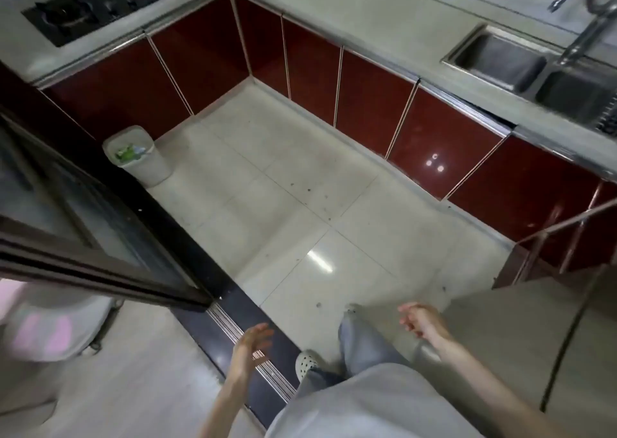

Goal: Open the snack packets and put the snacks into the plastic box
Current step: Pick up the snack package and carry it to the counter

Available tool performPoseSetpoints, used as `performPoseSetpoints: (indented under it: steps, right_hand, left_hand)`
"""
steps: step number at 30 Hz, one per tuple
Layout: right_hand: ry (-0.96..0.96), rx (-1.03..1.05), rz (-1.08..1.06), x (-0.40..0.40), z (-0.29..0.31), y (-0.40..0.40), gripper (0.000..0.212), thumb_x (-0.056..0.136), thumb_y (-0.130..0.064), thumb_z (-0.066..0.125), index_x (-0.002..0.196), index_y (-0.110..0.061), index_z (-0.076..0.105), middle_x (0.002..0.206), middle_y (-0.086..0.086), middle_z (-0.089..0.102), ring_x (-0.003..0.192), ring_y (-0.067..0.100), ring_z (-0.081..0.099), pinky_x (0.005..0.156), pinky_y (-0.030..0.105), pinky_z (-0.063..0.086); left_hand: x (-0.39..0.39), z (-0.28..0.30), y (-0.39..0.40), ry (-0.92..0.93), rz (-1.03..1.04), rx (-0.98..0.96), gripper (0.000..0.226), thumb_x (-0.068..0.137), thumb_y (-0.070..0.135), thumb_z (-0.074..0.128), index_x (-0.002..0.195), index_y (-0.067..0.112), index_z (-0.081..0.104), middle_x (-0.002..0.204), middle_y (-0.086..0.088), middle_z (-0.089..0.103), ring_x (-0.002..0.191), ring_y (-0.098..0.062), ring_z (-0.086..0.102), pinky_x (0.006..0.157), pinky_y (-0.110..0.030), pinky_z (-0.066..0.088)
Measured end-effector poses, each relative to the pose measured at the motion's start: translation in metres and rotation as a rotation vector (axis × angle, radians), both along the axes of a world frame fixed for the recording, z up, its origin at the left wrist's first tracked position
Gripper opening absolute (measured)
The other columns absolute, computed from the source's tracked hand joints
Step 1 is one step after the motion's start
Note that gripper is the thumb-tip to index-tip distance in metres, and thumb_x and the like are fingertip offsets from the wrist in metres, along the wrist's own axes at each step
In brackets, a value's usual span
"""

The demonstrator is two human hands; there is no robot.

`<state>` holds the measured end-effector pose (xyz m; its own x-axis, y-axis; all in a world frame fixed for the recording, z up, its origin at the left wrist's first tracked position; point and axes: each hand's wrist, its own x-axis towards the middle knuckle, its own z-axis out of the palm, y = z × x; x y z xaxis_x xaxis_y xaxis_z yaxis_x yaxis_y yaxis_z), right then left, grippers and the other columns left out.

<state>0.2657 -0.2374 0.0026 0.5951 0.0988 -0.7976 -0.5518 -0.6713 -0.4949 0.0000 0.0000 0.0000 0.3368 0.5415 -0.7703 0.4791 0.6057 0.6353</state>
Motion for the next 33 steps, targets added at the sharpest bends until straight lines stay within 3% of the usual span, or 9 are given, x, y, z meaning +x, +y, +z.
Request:
performPoseSetpoints:
  steps: [7,15,19,24,29,33]
  right_hand:
    - [0.127,-0.174,0.027,0.004,-0.027,-0.02,0.018,0.088,-0.009,0.052,0.071,-0.011,0.059,0.058,0.008,0.057,0.047,0.017,0.044,0.049,0.02,0.026]
    - [0.168,-0.176,0.057,0.068,-0.048,0.005,0.017,0.087,-0.006,0.053,0.076,-0.006,0.065,0.052,0.009,0.059,0.045,0.02,0.045,0.049,0.02,0.027]
    - [0.161,-0.141,0.127,0.116,-0.043,0.044,0.014,0.086,-0.01,0.055,0.078,-0.008,0.066,0.059,0.01,0.06,0.049,0.02,0.047,0.049,0.02,0.027]
    - [0.105,-0.103,0.231,0.178,-0.03,0.108,0.016,0.087,-0.009,0.052,0.078,-0.009,0.066,0.061,0.008,0.062,0.052,0.02,0.049,0.049,0.022,0.028]
    - [0.043,-0.061,0.278,0.233,-0.022,0.193,0.021,0.088,-0.004,0.049,0.078,-0.01,0.066,0.062,0.009,0.061,0.051,0.018,0.048,0.048,0.022,0.029]
    - [-0.018,-0.009,0.36,0.27,-0.018,0.26,0.026,0.088,-0.002,0.045,0.08,-0.01,0.068,0.067,0.008,0.064,0.056,0.019,0.051,0.052,0.024,0.034]
  left_hand:
    - [0.041,0.0,0.046,0.049,-0.083,0.061,0.031,0.104,0.017,0.032,0.102,0.019,0.063,0.097,-0.003,0.07,0.09,-0.021,0.064,0.072,-0.032,0.048]
    - [0.117,-0.007,0.119,0.073,-0.064,0.082,0.029,0.102,0.015,0.034,0.112,0.011,0.061,0.1,-0.008,0.067,0.088,-0.017,0.059,0.063,-0.027,0.046]
    - [0.149,-0.013,0.15,0.101,-0.065,0.094,0.03,0.103,0.016,0.031,0.117,0.008,0.057,0.107,-0.012,0.065,0.1,-0.024,0.052,0.064,-0.029,0.046]
    - [0.166,-0.023,0.166,0.157,0.031,0.039,0.035,0.103,0.012,0.032,0.124,-0.002,0.056,0.107,-0.013,0.061,0.099,-0.025,0.052,0.062,-0.027,0.044]
    - [0.175,-0.04,0.183,0.203,0.191,-0.069,0.037,0.104,0.013,0.034,0.128,-0.007,0.053,0.091,-0.011,0.06,0.075,-0.019,0.052,0.062,-0.029,0.037]
    - [0.186,-0.054,0.212,0.246,0.214,-0.102,0.04,0.105,0.014,0.03,0.132,-0.004,0.051,0.116,-0.02,0.059,0.098,-0.032,0.055,0.064,-0.028,0.037]
